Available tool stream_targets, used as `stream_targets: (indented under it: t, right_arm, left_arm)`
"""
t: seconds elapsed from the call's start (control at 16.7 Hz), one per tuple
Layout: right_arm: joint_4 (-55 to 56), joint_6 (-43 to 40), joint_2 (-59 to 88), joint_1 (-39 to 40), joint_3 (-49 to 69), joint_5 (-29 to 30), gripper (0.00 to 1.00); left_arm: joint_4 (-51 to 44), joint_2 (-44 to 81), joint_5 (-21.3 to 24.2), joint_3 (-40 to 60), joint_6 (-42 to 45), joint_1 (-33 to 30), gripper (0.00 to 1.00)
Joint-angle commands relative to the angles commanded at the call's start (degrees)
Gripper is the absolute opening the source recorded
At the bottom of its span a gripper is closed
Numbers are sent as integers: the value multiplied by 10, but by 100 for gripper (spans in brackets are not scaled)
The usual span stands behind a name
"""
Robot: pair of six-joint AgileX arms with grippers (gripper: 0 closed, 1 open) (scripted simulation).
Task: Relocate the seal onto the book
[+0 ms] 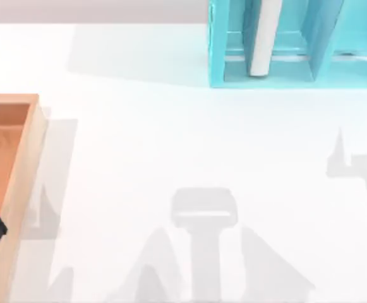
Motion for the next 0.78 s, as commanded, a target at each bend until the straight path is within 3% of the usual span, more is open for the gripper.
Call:
stream_targets:
  t: [0.48, 0.78]
  right_arm:
    - [214, 16, 521, 119, 200, 124, 100]
    - [320, 25, 770, 187, 315, 203, 100]
  left_arm:
    - [0, 0, 0, 0, 0, 0, 100]
    - [0, 0, 0, 0, 0, 0, 100]
